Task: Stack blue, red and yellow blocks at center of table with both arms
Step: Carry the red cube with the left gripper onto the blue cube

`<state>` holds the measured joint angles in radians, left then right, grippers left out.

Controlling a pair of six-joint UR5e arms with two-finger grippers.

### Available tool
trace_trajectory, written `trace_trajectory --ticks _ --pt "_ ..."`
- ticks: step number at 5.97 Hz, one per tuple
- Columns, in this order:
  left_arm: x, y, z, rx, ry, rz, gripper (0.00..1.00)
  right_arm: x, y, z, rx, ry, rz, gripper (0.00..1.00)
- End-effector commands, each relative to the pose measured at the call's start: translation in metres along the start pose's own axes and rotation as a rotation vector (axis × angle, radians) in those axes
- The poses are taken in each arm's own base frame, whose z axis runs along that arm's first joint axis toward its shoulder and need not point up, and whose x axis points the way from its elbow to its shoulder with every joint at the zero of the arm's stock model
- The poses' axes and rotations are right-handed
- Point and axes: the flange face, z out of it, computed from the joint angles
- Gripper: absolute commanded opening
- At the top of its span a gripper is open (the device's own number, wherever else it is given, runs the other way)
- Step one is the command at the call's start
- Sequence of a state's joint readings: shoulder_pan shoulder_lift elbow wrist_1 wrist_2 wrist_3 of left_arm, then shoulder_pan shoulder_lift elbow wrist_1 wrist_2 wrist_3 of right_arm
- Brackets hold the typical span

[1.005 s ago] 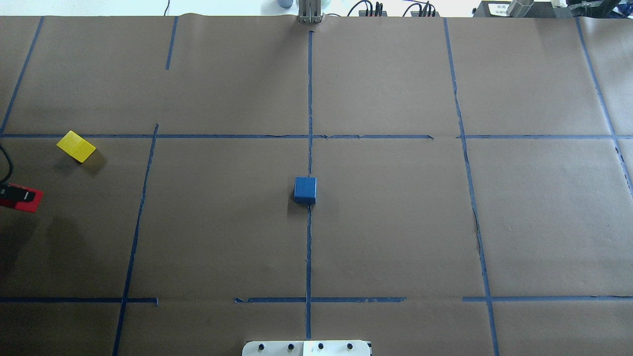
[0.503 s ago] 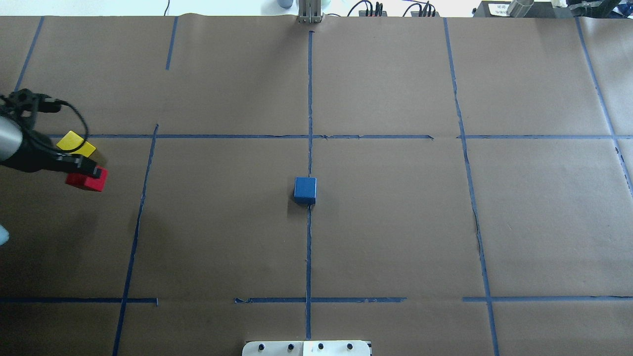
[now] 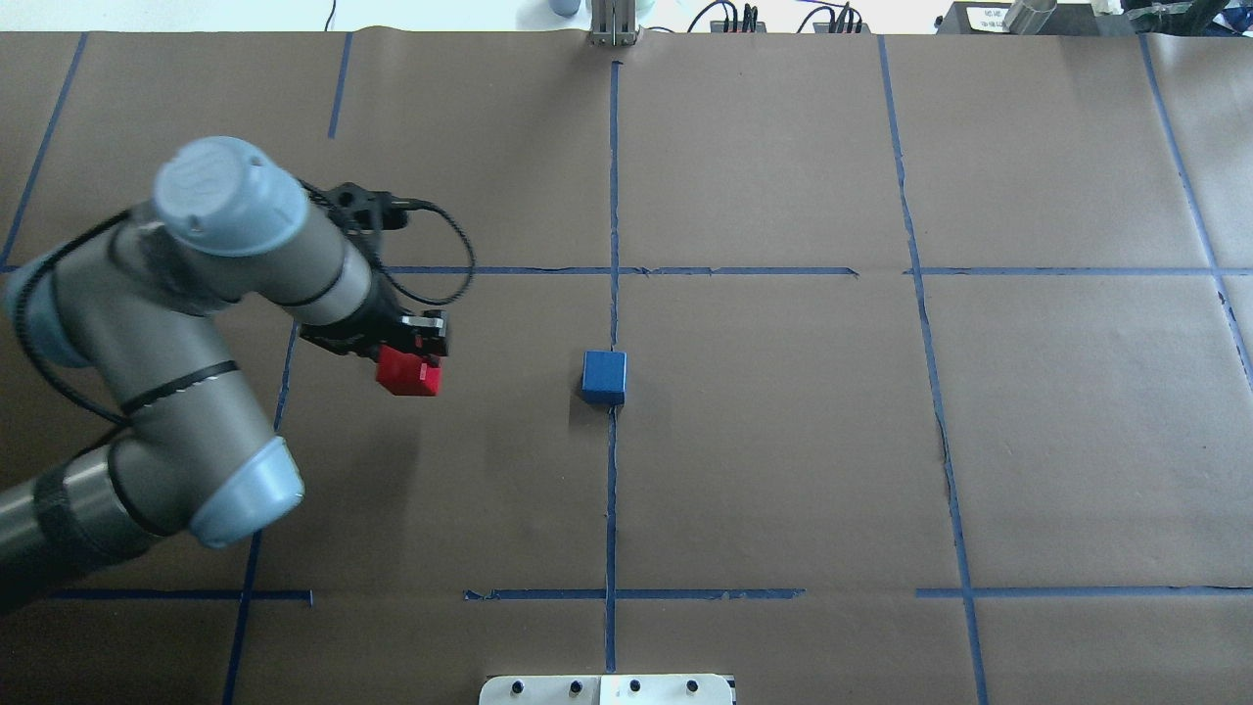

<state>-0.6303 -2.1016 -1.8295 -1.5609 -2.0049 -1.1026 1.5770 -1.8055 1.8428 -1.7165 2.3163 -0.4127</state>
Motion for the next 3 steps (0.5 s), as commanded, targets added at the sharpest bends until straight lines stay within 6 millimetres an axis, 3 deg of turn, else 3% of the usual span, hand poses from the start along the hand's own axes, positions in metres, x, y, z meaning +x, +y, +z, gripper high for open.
trace_trajectory --ticks 1,2,3 --pt "0.135 0.006 -0.012 0.023 -0.010 -0.056 0.04 0.000 0.000 0.000 0.000 0.000 0.000 1.00" --pt "0.165 0.013 0.004 0.070 -0.034 -0.042 0.05 0.000 0.000 0.000 -0.001 0.001 0.000 1.00" --pt "0.169 0.011 0.012 0.075 -0.029 -0.038 0.05 0.000 0.000 0.000 0.000 0.000 0.000 1.00"
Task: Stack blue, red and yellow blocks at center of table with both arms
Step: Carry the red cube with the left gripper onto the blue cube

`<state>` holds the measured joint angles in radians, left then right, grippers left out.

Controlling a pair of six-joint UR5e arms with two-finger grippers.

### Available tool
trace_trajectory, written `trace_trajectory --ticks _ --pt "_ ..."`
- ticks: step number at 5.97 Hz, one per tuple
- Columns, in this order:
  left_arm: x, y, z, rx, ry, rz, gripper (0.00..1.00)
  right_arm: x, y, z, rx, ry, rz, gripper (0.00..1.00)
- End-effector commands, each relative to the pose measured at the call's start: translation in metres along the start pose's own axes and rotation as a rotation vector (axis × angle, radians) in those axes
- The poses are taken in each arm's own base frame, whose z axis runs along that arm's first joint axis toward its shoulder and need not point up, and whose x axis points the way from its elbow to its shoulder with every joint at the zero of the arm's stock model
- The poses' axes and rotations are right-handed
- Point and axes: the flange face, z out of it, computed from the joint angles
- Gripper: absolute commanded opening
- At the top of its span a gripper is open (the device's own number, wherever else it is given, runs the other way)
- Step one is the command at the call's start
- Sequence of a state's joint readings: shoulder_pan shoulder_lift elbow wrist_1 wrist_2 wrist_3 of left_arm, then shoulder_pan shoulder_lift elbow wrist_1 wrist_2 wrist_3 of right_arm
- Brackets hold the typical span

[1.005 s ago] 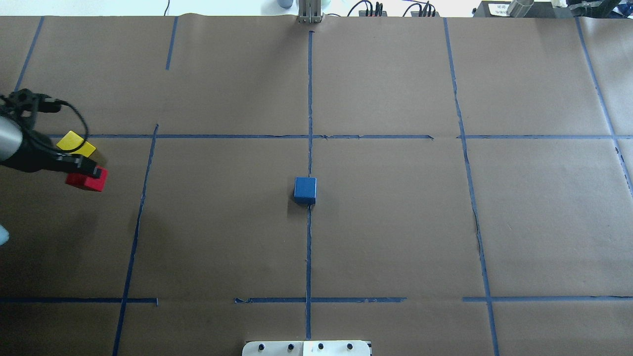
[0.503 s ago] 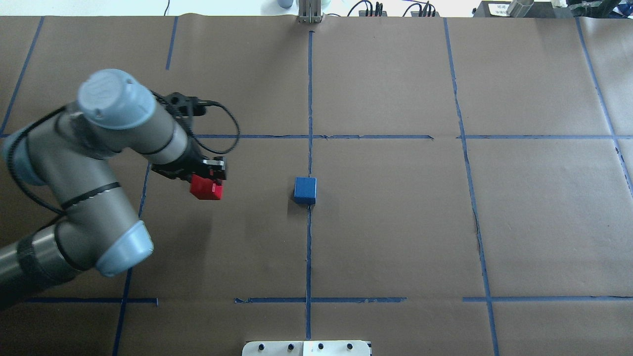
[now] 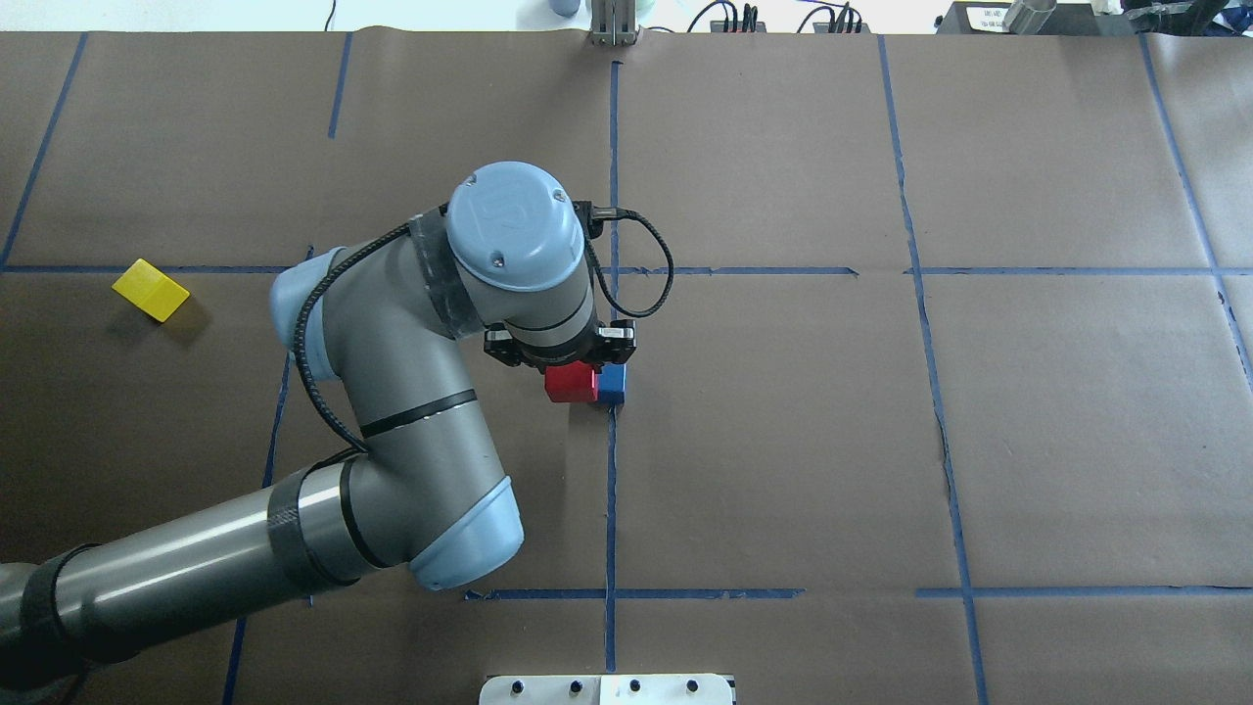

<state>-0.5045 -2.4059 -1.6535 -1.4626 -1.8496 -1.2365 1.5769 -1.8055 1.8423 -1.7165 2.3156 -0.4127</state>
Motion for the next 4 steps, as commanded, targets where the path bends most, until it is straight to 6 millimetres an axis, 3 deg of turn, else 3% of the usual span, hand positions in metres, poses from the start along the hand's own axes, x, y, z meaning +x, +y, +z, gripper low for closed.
trace_trajectory --ticks 1,4 --pt "0.028 -0.006 0.017 0.016 0.003 0.005 0.05 0.000 0.000 0.000 0.000 -0.001 0.000 1.00" --pt "0.028 -0.009 0.038 0.005 -0.014 0.010 0.05 0.000 0.000 0.000 0.000 0.001 0.000 1.00"
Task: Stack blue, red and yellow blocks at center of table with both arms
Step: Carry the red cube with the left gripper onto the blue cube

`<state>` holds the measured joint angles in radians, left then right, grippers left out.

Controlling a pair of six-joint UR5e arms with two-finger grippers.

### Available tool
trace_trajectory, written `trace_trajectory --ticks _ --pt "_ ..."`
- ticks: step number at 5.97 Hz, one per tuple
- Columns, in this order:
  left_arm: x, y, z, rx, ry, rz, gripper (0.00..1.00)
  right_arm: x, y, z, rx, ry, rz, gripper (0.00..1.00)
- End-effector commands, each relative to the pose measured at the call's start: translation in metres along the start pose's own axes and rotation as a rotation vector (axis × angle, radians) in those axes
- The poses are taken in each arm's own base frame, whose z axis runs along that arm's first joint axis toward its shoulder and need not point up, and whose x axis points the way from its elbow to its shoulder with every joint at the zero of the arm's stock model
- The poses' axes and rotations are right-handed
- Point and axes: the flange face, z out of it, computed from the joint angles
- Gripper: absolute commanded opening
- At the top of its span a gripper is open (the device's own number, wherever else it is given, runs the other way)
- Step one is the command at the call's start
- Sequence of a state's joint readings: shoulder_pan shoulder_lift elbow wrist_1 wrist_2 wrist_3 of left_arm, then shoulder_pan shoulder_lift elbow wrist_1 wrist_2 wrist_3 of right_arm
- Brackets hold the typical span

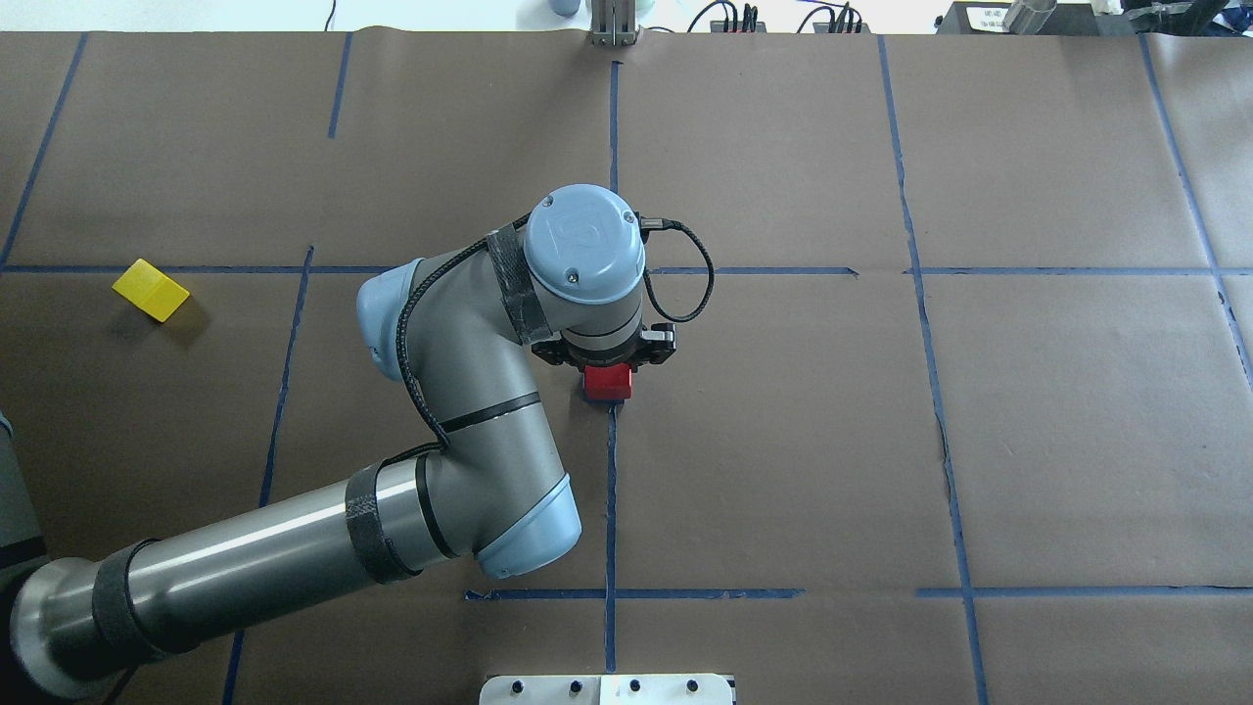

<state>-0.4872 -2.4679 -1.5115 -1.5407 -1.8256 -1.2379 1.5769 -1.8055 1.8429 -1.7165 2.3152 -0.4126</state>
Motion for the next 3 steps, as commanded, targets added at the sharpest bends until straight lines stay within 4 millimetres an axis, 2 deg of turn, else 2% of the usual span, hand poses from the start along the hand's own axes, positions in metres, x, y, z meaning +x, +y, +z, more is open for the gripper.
trace_trajectory --ticks 1,3 --pt "-0.0013 -0.0019 0.0037 -0.003 -0.006 0.000 0.05 -0.0004 -0.0002 -0.0003 0.001 -0.001 -0.001 1.00" --pt "-0.0045 -0.0087 0.0014 0.003 -0.006 -0.007 0.05 -0.0004 -0.0002 -0.0004 0.001 -0.001 -0.001 1.00"
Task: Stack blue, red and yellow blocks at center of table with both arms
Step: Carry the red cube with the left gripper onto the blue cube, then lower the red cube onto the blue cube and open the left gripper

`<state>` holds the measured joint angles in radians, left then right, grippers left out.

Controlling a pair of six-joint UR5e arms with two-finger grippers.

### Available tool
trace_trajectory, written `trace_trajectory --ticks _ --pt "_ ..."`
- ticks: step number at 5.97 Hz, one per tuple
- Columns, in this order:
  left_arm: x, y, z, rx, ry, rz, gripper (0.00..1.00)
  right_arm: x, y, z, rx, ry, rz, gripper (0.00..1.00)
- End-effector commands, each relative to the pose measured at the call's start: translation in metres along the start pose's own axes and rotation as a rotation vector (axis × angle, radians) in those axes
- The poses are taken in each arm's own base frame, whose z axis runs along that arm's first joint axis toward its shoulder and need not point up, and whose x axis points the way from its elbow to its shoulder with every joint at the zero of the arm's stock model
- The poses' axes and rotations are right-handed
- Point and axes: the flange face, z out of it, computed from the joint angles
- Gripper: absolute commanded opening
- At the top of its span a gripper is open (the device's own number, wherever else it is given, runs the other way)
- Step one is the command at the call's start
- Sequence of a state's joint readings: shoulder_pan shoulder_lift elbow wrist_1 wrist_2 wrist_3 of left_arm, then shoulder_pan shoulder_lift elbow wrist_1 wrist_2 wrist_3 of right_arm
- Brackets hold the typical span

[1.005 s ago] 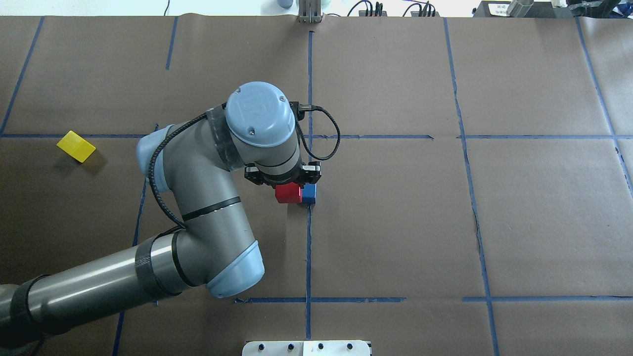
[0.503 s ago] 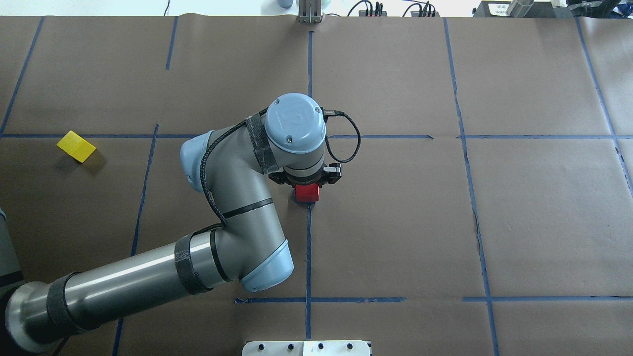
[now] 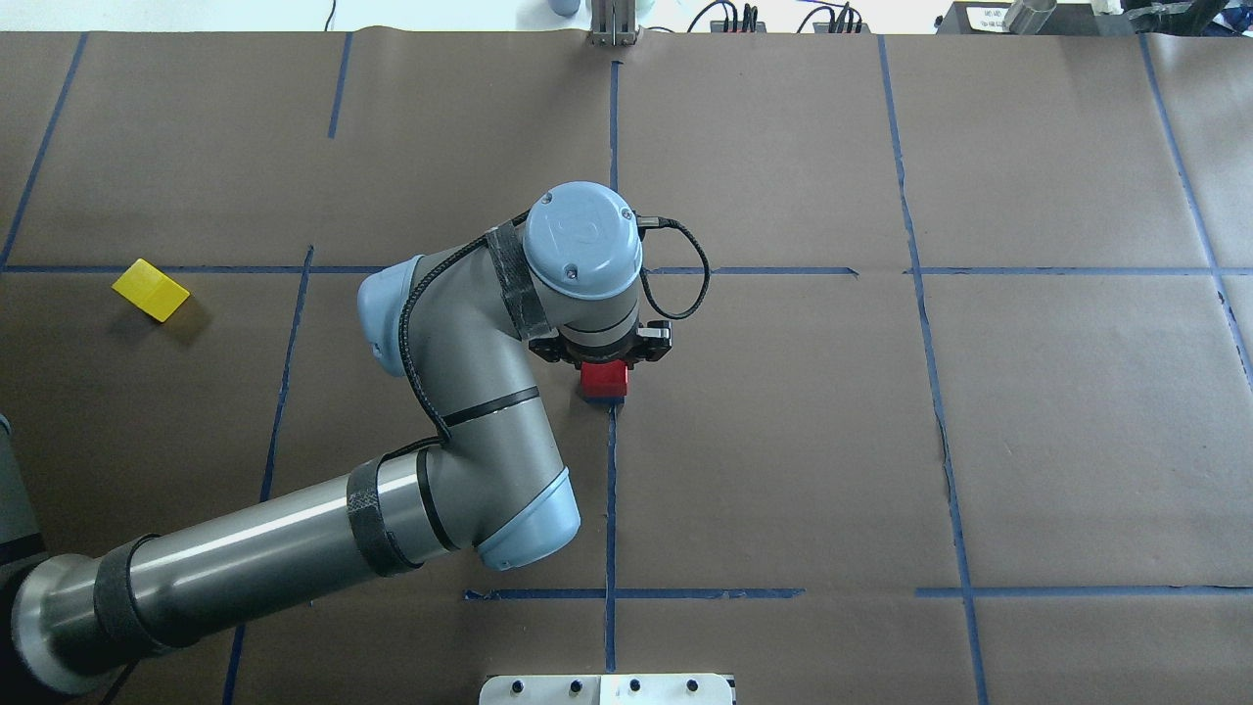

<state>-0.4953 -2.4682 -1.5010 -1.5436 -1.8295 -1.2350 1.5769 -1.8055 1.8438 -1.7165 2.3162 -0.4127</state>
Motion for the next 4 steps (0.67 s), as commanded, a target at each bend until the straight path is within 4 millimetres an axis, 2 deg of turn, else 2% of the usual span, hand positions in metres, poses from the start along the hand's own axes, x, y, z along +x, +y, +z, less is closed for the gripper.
trace_trajectory --ticks 1,3,4 --pt "-0.0033 -0.0067 -0.0019 0.004 -0.001 -0.006 0.05 0.0000 0.0000 0.0000 0.000 0.000 0.000 1.00" --pt "-0.0023 -0.0060 -0.0010 0.002 0.000 -0.003 0.06 0.0000 0.0000 0.0000 0.000 0.000 0.000 1.00" --pt "-0.0022 -0.0059 0.0030 -0.002 -0.007 -0.004 0.13 0.0000 0.0000 0.0000 0.000 0.000 0.000 1.00"
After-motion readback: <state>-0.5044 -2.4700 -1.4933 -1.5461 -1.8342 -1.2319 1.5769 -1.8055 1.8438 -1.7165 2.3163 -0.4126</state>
